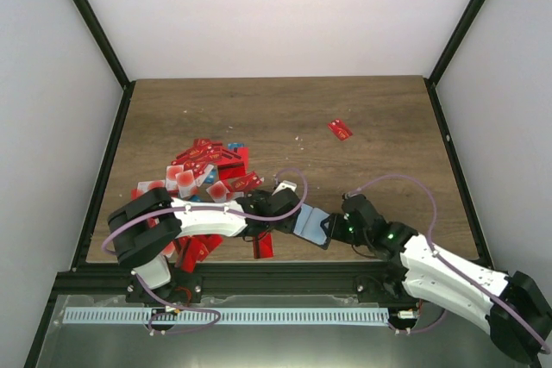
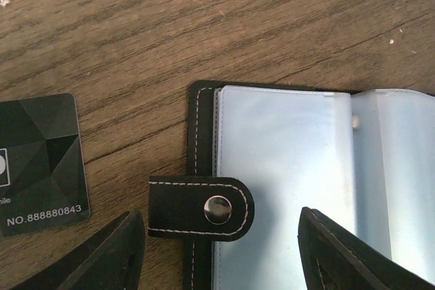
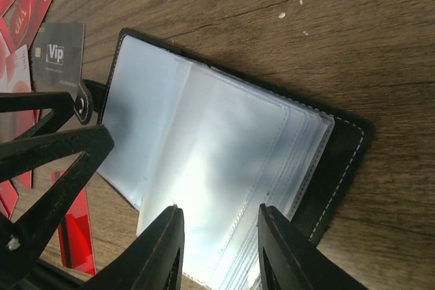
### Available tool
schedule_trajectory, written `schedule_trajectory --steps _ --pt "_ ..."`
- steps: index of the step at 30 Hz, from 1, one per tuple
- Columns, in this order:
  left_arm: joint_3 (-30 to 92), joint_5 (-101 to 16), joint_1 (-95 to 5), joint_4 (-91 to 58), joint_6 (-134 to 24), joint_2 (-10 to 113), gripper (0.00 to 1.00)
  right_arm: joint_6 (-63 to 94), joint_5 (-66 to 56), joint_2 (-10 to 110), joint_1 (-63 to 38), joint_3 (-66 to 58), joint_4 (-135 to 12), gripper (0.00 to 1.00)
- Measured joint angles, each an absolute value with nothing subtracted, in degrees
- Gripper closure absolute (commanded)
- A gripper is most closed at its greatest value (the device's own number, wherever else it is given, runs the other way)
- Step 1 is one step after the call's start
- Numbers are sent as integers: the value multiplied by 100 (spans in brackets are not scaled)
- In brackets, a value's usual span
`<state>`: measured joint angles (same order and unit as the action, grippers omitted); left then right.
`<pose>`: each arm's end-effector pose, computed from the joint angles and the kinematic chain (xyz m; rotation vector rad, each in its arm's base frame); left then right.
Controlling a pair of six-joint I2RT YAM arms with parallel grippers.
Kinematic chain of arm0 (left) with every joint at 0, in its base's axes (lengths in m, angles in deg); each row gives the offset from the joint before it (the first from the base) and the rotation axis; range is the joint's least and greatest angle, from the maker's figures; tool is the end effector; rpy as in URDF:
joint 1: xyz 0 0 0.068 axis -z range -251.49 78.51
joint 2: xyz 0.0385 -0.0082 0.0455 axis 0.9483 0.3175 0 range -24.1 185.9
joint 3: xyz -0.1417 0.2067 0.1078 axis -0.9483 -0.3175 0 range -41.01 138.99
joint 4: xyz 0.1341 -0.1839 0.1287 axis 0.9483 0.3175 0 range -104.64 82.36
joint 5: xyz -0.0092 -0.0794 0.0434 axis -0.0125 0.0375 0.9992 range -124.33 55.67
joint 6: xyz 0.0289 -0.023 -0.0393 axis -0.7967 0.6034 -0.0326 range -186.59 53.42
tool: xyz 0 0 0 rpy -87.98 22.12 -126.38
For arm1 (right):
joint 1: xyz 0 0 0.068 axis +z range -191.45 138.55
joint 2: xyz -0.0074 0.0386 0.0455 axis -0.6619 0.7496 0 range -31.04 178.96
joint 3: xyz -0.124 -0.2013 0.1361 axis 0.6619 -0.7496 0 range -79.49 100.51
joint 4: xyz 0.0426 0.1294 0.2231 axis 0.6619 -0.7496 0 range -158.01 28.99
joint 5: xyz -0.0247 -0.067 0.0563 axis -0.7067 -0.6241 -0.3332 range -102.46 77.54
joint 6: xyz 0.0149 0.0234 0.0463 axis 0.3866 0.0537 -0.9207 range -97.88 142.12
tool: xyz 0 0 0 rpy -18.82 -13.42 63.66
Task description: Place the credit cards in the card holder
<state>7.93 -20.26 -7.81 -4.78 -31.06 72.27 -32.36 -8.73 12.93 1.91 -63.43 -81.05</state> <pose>0.1487 -0.2811 0.1447 0.5338 2.5112 -0.3682 0.1060 0.1032 0.1537 0.2190 2.5810 0.8057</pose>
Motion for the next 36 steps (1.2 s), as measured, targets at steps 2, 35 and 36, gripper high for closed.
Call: schedule_trajectory --steps 2,35,36 --pt "785 -2044 -781 -489 -3103 7227 37 -3236 -903 1426 191 -6350 -7989 68" --pt "205 -2380 -825 -1518 -2911 7234 42 -3063 -464 3032 186 -6595 -5685 67" --pt "175 -2415 -831 -1586 -2900 7225 43 -3039 -416 3159 186 -6545 -5604 68"
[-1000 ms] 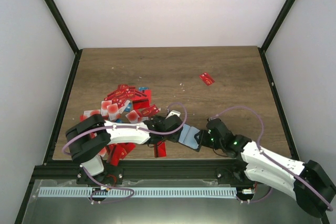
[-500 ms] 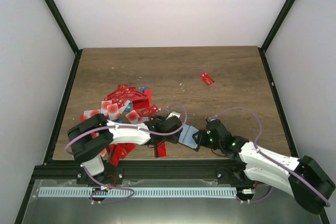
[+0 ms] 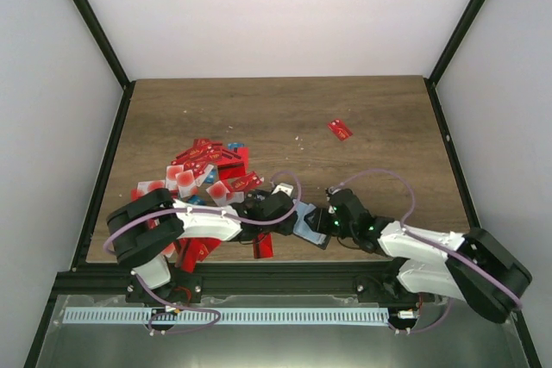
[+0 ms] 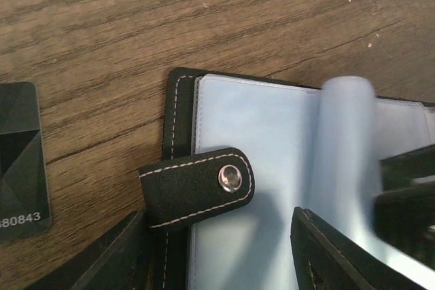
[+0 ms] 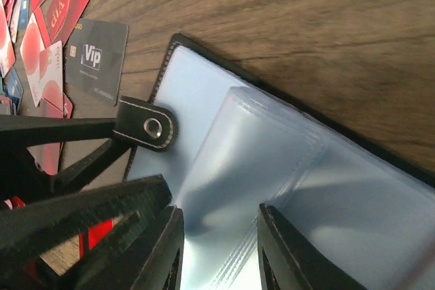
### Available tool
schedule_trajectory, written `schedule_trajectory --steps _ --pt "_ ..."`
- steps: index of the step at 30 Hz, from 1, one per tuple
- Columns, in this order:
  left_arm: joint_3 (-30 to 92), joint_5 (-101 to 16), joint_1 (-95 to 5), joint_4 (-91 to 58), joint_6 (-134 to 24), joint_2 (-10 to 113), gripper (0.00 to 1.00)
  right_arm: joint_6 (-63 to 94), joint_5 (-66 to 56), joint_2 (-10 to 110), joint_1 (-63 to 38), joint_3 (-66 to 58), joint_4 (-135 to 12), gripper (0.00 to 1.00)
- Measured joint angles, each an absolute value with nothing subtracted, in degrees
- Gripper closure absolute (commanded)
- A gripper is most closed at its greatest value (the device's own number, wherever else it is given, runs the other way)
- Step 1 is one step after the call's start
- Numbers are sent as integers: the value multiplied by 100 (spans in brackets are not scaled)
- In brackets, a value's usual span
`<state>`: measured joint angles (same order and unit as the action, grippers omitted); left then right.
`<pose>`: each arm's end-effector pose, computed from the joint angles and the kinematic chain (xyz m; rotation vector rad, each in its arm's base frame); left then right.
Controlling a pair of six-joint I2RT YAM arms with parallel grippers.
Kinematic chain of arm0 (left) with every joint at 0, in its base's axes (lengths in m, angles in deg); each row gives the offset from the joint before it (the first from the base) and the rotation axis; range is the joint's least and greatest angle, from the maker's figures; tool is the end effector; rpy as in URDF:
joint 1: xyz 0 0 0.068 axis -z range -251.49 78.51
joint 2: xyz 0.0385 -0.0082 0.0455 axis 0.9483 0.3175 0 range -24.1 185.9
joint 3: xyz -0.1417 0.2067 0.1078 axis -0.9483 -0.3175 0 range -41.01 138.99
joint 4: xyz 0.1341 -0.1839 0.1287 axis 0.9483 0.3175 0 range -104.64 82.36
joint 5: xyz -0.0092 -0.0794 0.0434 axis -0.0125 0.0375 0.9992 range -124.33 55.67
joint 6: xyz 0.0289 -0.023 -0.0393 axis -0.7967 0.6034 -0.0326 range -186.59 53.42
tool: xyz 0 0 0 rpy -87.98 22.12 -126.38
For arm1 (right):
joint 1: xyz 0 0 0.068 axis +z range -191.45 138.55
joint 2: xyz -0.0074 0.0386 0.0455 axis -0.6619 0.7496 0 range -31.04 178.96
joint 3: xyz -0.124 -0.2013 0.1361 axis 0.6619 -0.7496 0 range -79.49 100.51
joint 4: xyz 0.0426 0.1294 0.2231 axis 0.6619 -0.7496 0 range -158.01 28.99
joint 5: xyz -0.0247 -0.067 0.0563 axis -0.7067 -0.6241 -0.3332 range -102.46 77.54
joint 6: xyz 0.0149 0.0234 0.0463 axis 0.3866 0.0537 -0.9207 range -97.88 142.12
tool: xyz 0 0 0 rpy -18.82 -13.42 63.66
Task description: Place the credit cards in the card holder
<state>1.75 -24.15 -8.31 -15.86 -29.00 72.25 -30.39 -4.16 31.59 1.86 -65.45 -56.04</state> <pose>0.1453 -0.2734 0.1279 0.4877 2.4955 -0.5227 0.1309 0.1304 0.1285 0.1255 2.5419 0.9322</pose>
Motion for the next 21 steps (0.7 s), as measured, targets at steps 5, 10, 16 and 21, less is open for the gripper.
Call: schedule_trajectory --steps 5,10,16,21 --pt "22 -2566 -849 -1765 -2791 7127 43 -2928 -182 3961 186 -6118 -5248 68" --pt "-372 -2809 -836 -1599 -2498 6615 42 -2783 -55 4484 186 -5638 -5226 68" --pt "-828 -2839 -825 -1256 -2161 5560 41 -2602 15 5089 186 -4678 -5362 68" --pt "-1034 -2802 -825 -1079 -1980 4889 41 -2438 244 5681 186 -4064 -5462 68"
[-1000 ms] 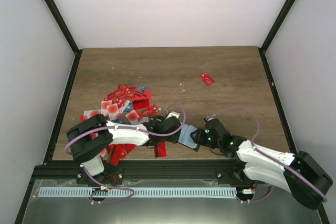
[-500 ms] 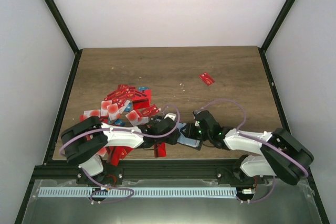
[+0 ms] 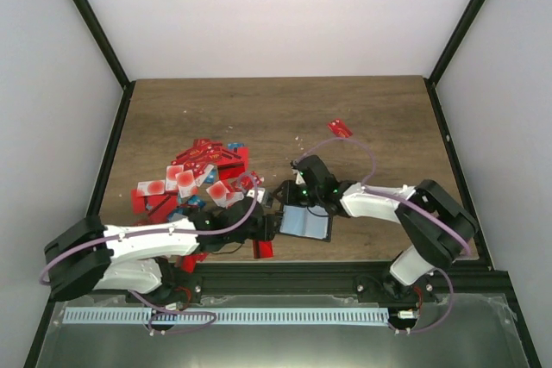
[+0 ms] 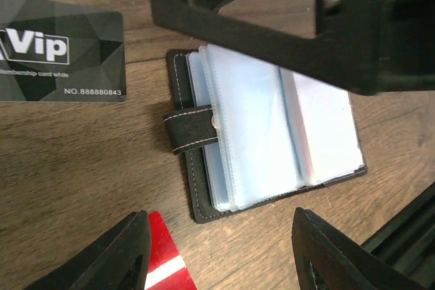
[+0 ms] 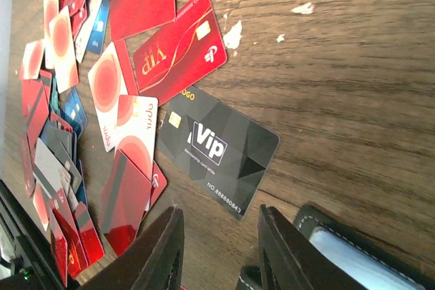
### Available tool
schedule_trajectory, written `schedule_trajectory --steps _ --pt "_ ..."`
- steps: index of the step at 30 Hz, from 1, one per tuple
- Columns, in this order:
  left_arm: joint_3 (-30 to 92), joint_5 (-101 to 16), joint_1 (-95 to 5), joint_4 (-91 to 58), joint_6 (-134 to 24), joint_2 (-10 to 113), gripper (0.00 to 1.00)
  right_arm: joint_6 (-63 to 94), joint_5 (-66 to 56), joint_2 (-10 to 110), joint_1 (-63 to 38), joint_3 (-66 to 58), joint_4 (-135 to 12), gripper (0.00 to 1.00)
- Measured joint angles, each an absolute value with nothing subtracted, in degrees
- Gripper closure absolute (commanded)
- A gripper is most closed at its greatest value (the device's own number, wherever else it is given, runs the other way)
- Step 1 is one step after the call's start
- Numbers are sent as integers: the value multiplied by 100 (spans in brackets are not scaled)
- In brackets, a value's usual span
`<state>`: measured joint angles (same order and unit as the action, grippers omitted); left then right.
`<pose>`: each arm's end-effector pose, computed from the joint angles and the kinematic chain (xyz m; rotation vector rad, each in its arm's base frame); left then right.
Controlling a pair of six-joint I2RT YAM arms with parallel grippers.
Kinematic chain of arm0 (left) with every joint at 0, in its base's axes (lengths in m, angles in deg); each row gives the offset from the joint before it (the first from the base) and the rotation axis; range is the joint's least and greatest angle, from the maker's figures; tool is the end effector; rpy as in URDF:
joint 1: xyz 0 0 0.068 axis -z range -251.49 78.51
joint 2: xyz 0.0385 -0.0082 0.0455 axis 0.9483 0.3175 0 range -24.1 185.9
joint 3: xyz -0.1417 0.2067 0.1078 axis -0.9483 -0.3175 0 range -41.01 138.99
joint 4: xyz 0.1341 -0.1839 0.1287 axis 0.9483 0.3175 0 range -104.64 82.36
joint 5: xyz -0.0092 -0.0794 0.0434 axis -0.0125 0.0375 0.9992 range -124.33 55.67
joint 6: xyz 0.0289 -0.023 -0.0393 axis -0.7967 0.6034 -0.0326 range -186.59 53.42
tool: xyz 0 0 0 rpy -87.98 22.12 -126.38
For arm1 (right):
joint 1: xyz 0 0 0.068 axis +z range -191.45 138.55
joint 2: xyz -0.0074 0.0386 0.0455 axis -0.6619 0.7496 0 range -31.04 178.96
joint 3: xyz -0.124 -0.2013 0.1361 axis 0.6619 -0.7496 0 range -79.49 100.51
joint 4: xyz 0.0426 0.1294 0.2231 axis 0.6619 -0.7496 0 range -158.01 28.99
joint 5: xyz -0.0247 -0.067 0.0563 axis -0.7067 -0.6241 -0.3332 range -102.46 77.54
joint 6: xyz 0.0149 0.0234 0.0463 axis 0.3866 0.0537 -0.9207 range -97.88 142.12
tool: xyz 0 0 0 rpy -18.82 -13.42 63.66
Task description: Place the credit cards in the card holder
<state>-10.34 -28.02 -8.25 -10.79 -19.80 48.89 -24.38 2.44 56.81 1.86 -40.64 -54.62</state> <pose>0.1116 -0.2126 0.1664 0.3046 2.4972 -0.7495 0.2090 0.2095 0.1583 -0.0747 2.5433 1.0221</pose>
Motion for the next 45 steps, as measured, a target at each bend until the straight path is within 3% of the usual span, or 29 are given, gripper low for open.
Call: schedule_trajectory --steps 6,12,19,25,36,45 --pt "-1143 -2798 -825 -889 -2026 4194 40 -2001 338 5837 186 -3546 -6024 67" --pt "-1108 -2332 -936 -58 -2048 3601 29 -1592 -14 5115 175 -3485 -6557 67" --pt "-1062 -2092 -2766 788 -2258 3105 27 -1310 552 5139 175 -3511 -6341 67" --pt "-1062 -2874 -3926 770 -2655 3695 28 -1236 1300 6062 230 -3102 -6153 67" --pt "-1191 -3786 -3939 727 -2924 4401 30 -1640 1916 6492 942 -3106 -5622 67" --pt "-1189 -2361 -3548 1887 -1630 3179 31 -1841 1977 7004 1679 -3150 -5126 66"
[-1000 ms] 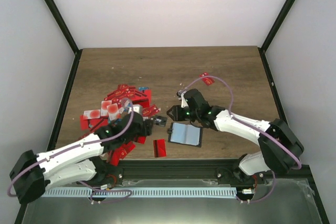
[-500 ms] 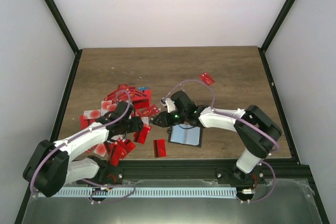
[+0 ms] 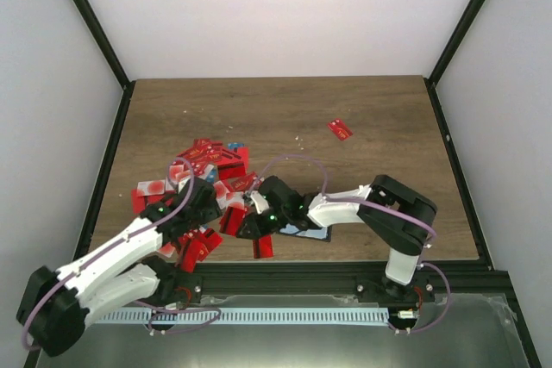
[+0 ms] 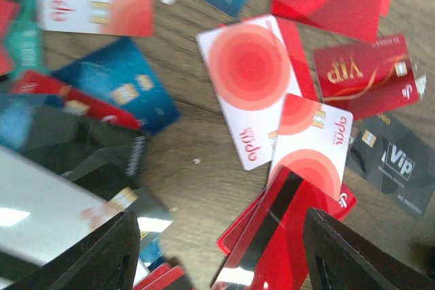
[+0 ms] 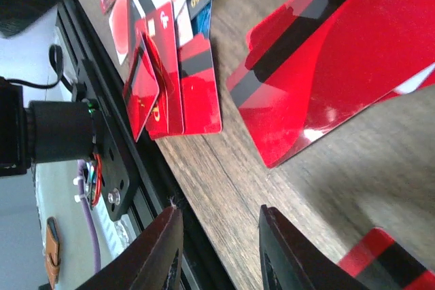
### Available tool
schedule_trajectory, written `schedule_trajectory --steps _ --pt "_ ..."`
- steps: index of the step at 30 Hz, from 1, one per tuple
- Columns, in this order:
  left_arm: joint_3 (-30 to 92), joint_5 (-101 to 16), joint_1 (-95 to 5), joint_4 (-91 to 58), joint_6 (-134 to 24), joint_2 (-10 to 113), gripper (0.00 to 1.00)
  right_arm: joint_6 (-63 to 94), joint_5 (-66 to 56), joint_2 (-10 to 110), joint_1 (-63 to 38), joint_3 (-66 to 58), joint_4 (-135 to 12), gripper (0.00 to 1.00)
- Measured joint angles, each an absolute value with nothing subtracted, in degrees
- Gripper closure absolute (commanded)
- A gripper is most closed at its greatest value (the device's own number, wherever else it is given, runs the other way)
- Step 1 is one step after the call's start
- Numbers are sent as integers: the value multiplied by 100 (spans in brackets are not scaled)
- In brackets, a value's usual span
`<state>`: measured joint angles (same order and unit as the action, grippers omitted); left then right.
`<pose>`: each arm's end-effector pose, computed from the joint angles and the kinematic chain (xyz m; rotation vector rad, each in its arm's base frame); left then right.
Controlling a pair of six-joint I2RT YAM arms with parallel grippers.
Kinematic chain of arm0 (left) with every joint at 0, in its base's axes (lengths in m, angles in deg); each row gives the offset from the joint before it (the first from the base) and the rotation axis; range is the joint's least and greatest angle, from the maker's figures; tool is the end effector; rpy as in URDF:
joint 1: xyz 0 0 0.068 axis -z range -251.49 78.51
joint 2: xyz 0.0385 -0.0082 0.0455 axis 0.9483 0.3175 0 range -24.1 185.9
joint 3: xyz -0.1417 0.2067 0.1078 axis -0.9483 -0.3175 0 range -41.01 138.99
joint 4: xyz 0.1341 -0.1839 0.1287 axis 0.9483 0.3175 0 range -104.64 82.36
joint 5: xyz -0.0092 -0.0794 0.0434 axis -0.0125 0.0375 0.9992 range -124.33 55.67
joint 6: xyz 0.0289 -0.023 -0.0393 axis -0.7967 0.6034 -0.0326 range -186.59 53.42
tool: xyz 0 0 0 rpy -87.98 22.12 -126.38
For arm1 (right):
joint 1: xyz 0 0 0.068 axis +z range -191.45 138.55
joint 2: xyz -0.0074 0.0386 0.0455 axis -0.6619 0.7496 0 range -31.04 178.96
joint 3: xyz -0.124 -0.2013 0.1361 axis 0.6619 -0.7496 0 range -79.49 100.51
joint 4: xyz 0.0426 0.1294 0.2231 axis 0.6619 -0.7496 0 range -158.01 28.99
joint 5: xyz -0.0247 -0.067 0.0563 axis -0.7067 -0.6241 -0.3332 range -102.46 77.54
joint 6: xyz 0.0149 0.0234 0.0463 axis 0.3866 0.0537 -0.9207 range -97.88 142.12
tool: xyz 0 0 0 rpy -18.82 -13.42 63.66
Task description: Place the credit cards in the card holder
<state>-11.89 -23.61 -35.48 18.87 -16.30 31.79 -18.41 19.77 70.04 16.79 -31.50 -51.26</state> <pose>0.1429 -0.0956 0.1806 -0.3908 2.5944 -0.2964 0.1637 0.3003 0.1412 -0.7421 2.5963 1.3811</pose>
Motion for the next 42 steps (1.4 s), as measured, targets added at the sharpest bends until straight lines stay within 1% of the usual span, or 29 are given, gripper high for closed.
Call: schedule_trajectory --steps 5,8,10,14,18,23,33,42 --pt "-1189 -1570 -3305 2753 -590 2281 31 -1841 2014 7329 1935 -2940 -5014 65" --pt "-1161 -1264 -3227 3312 -70 2025 30 -1830 2067 7572 2068 -2630 -4872 62" --pt "-1067 -1097 -3072 3785 271 1879 30 -1815 2097 7727 2147 -2438 -4767 62" --pt "-817 -968 -2903 4431 693 1573 30 -1817 2194 8169 2311 -1920 -4651 61" --pt "-420 -901 -2881 4823 796 1424 29 -1800 2259 8691 2435 -1354 -4594 60" --pt "-57 -888 -2879 4958 689 1411 28 -1776 2270 9043 2496 -1037 -4614 60" --pt "-48 -892 -2879 4930 426 1103 28 -1760 2202 9255 2593 -748 -4765 58" --pt "-48 -896 -2879 4768 193 1088 28 -1767 2137 9369 2663 -527 -4855 60"
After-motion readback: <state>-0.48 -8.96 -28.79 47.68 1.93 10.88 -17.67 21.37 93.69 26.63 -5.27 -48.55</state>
